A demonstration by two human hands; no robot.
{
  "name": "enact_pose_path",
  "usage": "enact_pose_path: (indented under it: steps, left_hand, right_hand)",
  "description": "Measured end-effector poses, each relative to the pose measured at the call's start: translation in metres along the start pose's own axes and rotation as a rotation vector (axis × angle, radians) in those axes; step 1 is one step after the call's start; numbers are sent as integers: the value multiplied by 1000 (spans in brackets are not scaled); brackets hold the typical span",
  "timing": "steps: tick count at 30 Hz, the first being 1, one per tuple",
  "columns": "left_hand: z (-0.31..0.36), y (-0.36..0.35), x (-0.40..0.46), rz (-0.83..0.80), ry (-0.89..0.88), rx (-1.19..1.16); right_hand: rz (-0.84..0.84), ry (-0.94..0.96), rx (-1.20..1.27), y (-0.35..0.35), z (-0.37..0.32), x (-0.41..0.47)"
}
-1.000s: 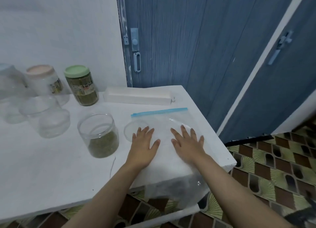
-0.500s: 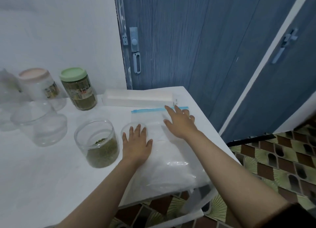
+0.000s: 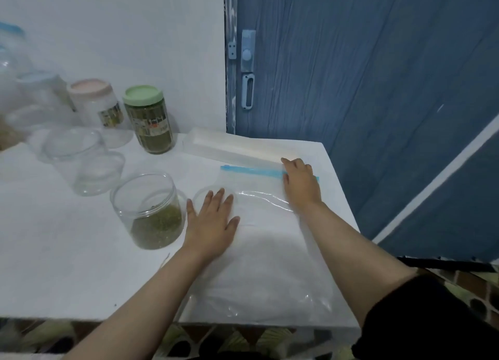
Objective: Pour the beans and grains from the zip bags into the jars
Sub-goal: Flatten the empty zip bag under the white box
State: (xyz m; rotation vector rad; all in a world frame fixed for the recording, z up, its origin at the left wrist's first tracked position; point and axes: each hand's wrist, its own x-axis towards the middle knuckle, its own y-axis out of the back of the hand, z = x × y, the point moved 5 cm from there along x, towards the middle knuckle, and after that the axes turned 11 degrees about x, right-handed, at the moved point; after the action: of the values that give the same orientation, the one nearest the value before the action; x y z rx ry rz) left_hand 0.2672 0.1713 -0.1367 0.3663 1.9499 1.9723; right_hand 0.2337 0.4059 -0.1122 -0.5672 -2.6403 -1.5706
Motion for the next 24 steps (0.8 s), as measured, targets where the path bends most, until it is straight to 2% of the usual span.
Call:
enact_pose_path:
  steps: [5,13,20,24]
  left_hand:
    - [3,-3,0,7,17,53]
    - [23,0,6,-16,68,124]
    - [31,5,45,-44,112,168]
    - [27,7,59,-55,138,159]
  right_hand:
    - [207,-35,217,6,4,2]
    - [494,162,302,60,-21,-3]
    - [458,21,371,82,-8,-54]
    - [335,-71,323,69,-9,-81]
